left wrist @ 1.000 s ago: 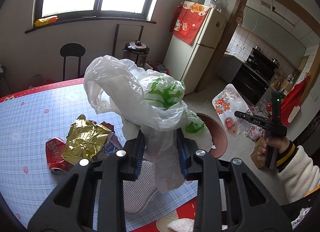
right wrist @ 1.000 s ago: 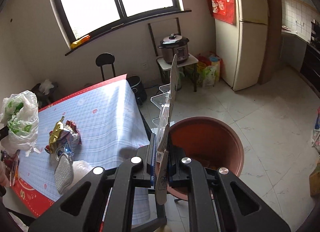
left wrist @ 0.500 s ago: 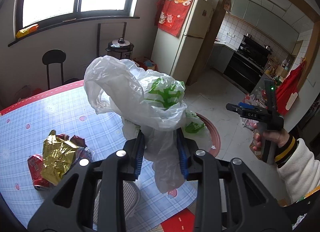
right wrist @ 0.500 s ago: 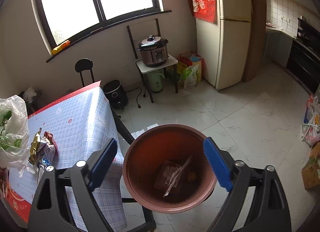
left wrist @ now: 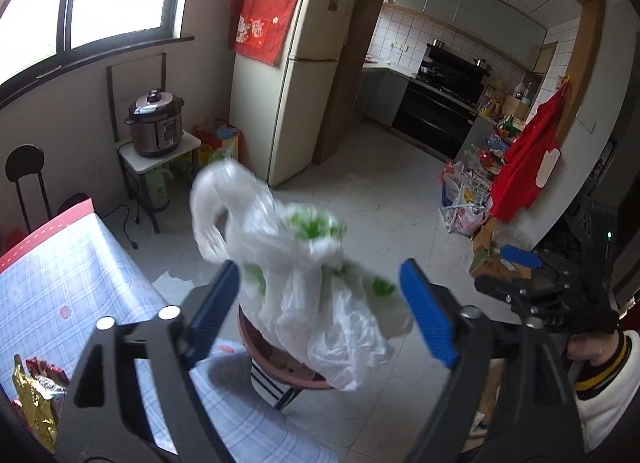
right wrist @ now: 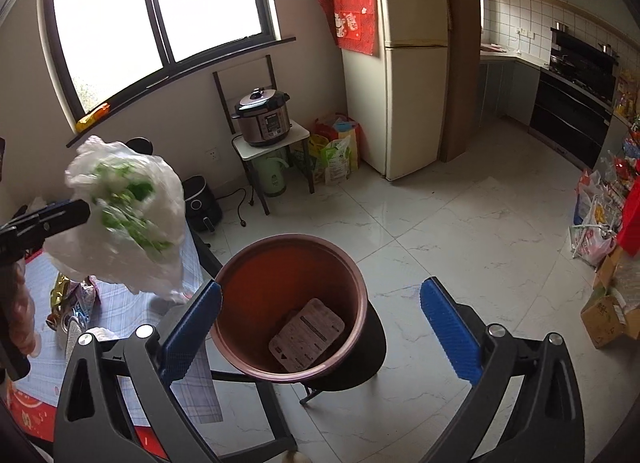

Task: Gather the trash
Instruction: 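Drop the white plastic bag into the brown bin with the left gripper, then grasp the grey mesh glove with the right gripper and lift it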

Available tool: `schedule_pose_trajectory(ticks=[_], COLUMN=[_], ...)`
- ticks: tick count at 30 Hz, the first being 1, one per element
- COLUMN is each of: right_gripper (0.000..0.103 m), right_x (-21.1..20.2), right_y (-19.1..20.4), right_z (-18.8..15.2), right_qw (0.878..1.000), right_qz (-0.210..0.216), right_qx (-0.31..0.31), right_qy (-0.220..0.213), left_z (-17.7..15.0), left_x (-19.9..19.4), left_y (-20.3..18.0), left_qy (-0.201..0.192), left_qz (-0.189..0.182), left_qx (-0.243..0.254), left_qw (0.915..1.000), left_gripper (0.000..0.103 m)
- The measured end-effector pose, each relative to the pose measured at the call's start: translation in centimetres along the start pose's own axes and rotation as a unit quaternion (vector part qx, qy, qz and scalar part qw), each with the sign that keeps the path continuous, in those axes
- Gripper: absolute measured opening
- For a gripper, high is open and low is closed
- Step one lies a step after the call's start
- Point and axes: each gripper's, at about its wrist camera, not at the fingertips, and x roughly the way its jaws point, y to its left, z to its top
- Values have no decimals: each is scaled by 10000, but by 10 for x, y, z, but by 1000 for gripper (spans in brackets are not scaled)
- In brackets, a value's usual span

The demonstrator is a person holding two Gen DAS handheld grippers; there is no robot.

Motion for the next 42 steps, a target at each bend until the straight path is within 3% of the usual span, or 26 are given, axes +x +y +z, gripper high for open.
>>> schedule_pose_trajectory(ticks=[6,15,19,27,36,42], right_gripper=[98,98,98,98,98,98], right_x=[-15,-27,-24,-16,21,52], right_y=[-6,26,52,126,235,306], right_z=[-2,6,9,1,-44,-99], right_qw=[9998,9994,9993,9962,9816,9575], right_qz=[-75,-9,108,545,1507,1875], right_qx=[149,17,-144,-621,-1054,-1689], right_qy=[-126,-344,-342,-267,514,1393], left_z=[9,-17,-33,-82,-176,-222], left_x=[-11,-74,-119,-221,-286,-299], left_y=[5,73,110,174,226,244], left_qy=[-140,-286,-436,-783,-740,-646], left_qz=[92,876,1376,2448,2972,2859], left_qx=[-17,-634,-894,-1257,-1726,-2021], left_qw=[9999,9937,9855,9582,9362,9345], left_gripper=[97,97,97,97,97,97])
